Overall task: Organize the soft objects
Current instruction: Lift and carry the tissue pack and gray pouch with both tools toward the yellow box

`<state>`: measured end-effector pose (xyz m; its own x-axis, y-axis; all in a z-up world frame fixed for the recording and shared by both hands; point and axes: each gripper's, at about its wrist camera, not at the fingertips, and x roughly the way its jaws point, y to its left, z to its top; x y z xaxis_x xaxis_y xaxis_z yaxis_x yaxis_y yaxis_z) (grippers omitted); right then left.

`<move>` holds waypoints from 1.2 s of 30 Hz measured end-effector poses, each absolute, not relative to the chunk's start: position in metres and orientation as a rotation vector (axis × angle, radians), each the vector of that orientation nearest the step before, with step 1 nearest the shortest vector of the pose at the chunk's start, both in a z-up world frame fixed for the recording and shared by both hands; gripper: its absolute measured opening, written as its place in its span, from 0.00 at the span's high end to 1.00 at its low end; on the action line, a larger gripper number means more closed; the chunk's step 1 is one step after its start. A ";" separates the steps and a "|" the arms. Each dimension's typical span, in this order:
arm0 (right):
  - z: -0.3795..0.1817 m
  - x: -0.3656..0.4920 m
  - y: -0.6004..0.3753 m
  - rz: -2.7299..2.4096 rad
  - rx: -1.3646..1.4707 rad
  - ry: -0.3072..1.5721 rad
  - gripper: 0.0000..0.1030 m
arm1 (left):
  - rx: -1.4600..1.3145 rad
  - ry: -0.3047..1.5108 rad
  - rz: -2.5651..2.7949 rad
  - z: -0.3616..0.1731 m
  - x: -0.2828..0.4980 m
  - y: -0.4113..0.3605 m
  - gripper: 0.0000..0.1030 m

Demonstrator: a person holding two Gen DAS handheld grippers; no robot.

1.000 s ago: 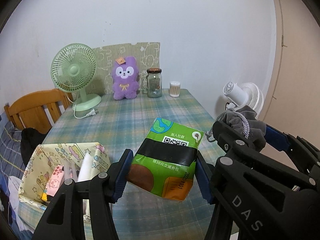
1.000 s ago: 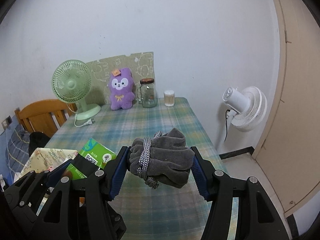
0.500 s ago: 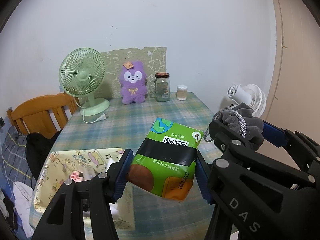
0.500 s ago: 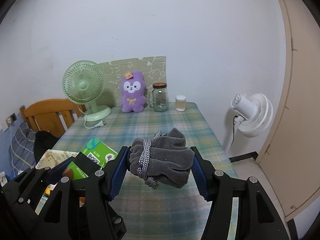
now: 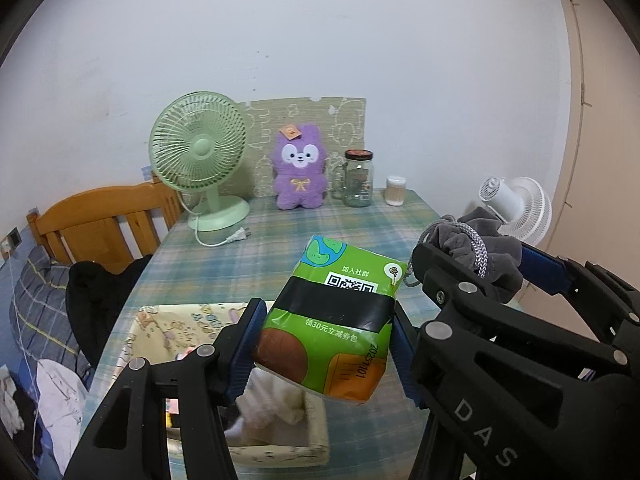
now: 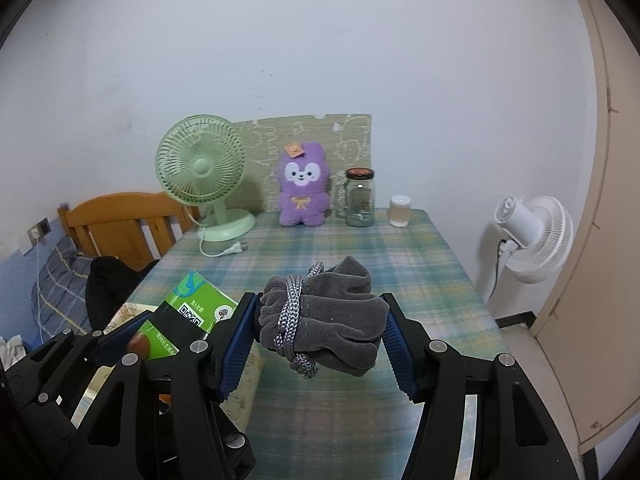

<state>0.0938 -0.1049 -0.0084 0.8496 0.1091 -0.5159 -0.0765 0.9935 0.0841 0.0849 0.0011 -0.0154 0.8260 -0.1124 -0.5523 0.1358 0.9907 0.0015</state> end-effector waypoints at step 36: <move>-0.059 0.126 -0.007 0.253 0.020 0.657 0.38 | -0.021 0.717 -0.039 -0.070 0.108 0.092 0.40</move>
